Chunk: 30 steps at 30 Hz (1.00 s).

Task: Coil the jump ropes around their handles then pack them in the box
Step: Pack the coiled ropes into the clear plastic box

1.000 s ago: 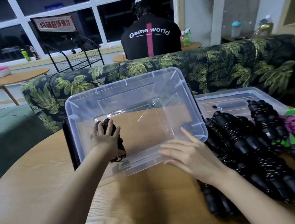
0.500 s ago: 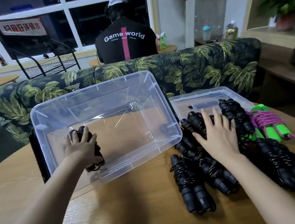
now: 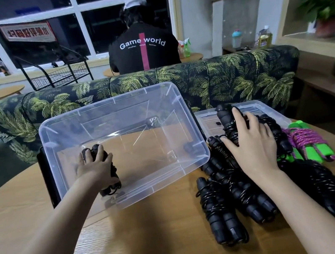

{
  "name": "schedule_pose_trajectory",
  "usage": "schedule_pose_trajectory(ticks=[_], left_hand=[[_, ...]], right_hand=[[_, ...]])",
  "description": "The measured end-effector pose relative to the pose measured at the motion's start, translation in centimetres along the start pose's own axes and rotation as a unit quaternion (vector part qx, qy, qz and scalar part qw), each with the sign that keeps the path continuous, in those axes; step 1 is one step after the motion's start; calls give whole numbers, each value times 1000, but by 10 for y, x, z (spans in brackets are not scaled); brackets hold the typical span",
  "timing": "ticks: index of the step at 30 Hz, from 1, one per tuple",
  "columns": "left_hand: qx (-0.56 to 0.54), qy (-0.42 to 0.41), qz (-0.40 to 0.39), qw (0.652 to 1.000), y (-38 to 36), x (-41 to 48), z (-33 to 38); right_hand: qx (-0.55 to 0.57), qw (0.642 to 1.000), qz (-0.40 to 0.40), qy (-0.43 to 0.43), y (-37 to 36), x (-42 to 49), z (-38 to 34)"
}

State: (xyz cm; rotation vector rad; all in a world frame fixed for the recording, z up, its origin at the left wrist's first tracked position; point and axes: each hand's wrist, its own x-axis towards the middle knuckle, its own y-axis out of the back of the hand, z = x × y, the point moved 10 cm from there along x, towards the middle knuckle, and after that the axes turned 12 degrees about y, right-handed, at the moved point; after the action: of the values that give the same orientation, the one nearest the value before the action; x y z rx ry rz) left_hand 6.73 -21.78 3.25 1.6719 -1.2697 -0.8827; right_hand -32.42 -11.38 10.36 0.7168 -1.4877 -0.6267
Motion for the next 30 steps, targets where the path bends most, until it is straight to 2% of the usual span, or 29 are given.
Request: schedule_pose_trajectory(ticks=[2,5,10,15,21,23,27,30], left_hand=[[-1,-1,0,1000,1,-1,1],[-7,-1,0,1000,2,-2,0],[-48,5,-17,999,-1,-1,0],[-114,23,-10,993,2,1,-4],[-142,27,-12,989,5,2,-6],[-158,25,-8,987,6,1,-5],[-171,24,4,985,8,-1,0],[-170,27,29,985,9,0,8]], right_hand=[[50,999,17,10,21,10,-25],[179,983,-5,30,33,25,-78],[335,935,-96,70,-14,45,-179],[352,913,-205,25,-94,53,-229],[390,889,-239,-4,-143,55,-265],[431,870,-242,9,-149,52,-280],[533,798,-282,-12,-158,48,-288],[553,778,-300,-10,-157,48,-278]])
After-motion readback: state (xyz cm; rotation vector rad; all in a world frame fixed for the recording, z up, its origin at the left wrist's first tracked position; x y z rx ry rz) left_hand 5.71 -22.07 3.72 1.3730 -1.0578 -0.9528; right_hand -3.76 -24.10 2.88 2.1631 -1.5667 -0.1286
